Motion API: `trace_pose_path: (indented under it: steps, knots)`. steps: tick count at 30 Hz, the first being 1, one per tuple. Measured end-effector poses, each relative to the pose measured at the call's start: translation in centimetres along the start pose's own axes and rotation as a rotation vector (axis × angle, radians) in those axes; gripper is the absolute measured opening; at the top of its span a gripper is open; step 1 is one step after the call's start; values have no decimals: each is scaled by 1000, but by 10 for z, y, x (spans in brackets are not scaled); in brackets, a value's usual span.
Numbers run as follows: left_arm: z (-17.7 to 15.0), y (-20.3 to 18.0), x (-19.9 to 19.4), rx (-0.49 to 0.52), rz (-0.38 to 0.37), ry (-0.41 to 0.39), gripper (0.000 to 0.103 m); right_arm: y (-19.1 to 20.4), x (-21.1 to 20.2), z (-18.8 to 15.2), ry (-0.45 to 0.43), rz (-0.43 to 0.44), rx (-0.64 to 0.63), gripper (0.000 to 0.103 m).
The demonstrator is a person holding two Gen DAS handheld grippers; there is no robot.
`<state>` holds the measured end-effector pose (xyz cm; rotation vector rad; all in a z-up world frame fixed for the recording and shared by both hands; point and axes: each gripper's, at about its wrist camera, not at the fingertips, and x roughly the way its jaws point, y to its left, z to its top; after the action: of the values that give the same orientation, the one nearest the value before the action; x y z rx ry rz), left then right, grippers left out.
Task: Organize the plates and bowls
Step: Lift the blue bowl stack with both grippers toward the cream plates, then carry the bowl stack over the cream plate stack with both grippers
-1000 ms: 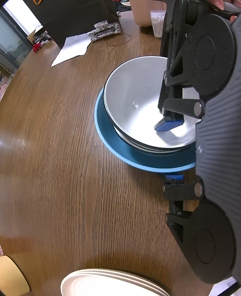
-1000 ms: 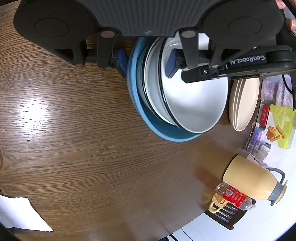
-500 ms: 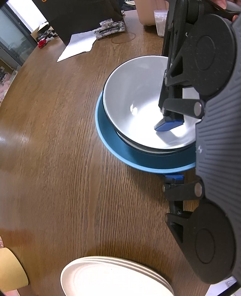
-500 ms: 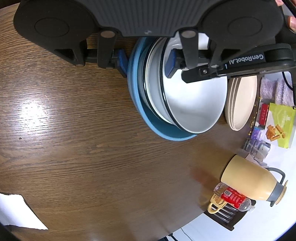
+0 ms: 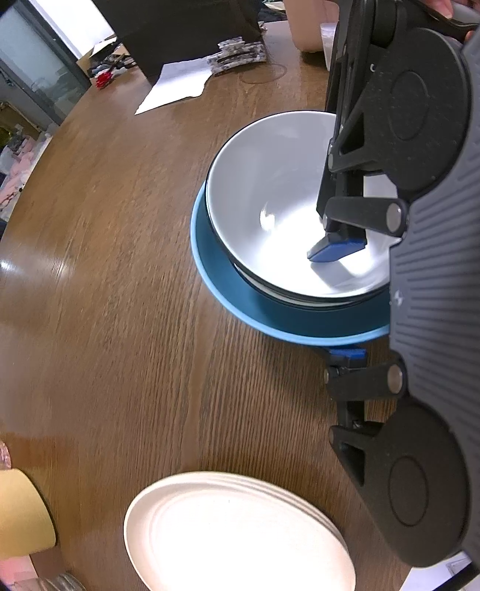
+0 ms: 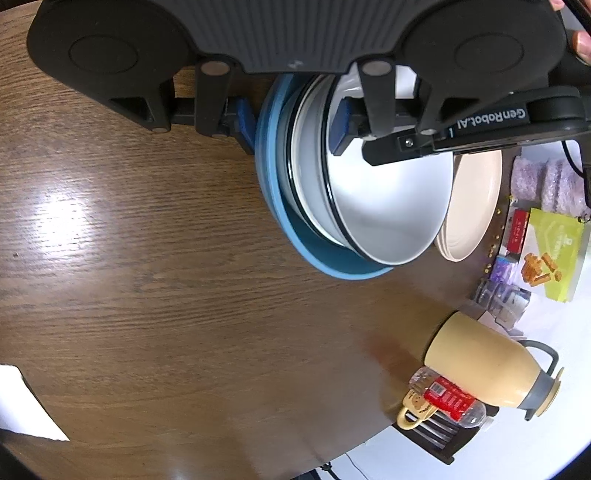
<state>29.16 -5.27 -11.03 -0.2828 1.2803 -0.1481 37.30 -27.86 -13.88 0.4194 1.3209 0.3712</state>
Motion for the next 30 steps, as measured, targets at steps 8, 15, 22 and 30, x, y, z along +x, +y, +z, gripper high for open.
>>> trace_pose_path:
  steps: [8,15,22,30]
  knots:
    - [3,21,-13,-37,10,-20,44,23,8,8,11,8,-32,42]
    - [7,36,-23,-63,16,-39,44,43,16,15,18,16,-60,42]
    - [10,51,-34,-89,20,-57,44,61,20,19,22,20,-89,42]
    - [11,66,-46,-119,30,-78,44,81,25,24,31,31,-123,42]
